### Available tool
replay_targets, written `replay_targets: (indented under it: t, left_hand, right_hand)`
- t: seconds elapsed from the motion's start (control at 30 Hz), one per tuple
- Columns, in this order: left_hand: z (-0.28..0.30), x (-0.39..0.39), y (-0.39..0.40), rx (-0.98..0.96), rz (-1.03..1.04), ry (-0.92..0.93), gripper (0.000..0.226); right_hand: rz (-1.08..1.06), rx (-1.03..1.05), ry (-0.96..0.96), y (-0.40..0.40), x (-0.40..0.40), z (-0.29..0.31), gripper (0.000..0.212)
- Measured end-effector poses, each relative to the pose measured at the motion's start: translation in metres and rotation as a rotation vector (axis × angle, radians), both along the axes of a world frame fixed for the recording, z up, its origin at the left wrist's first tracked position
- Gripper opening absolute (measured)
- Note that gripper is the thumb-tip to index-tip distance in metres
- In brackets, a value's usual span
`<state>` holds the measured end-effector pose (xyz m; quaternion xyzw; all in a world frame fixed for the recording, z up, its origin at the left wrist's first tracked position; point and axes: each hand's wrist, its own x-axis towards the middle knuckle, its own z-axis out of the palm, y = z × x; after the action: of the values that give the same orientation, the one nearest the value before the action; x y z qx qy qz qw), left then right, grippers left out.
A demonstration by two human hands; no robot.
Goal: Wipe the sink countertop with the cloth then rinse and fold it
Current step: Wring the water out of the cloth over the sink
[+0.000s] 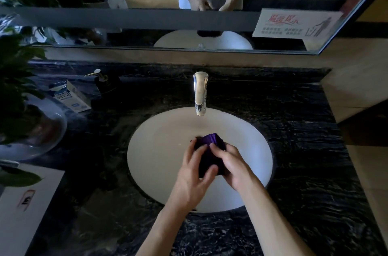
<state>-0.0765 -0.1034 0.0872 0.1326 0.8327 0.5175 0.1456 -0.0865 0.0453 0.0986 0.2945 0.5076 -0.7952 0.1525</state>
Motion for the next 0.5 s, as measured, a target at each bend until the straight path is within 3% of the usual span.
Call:
replay_targets:
  t: [0.07,0.13,0.2,0.27,0.4,0.5]
  left_hand:
    - [0.011,-0.009,-0.003,0.333,0.296,-0.207,0.041]
    - [0.018,-0.025,-0.007,0.573,0.509,-0.585,0.037]
    - [0.021,-0.038,-0.009,0.72,0.44,-1.03,0.058]
    - [0.024,-0.042,-0.006,0.792,0.156,-1.301,0.078]
    - [0.035,-0.042,0.003,0.905,-0.083,-1.445,0.098]
    - [0.035,-0.047,0.002,0.85,-0.168,-1.439,0.107]
  right_hand:
    - [0.032,-0.023,0.034,0.007,-0.001,-0.001,0.028]
    - [0.09,-0.039,0.075,0.015,-0.006,0.004,0.028]
    - [0.186,-0.035,0.129,0.02,-0.012,0.014,0.026]
    - [0.296,-0.008,0.196,0.025,-0.019,0.02,0.028]
    - [0.472,0.089,0.226,0.033,-0.03,0.028,0.033]
    - [0.562,0.167,0.219,0.035,-0.034,0.033,0.022]
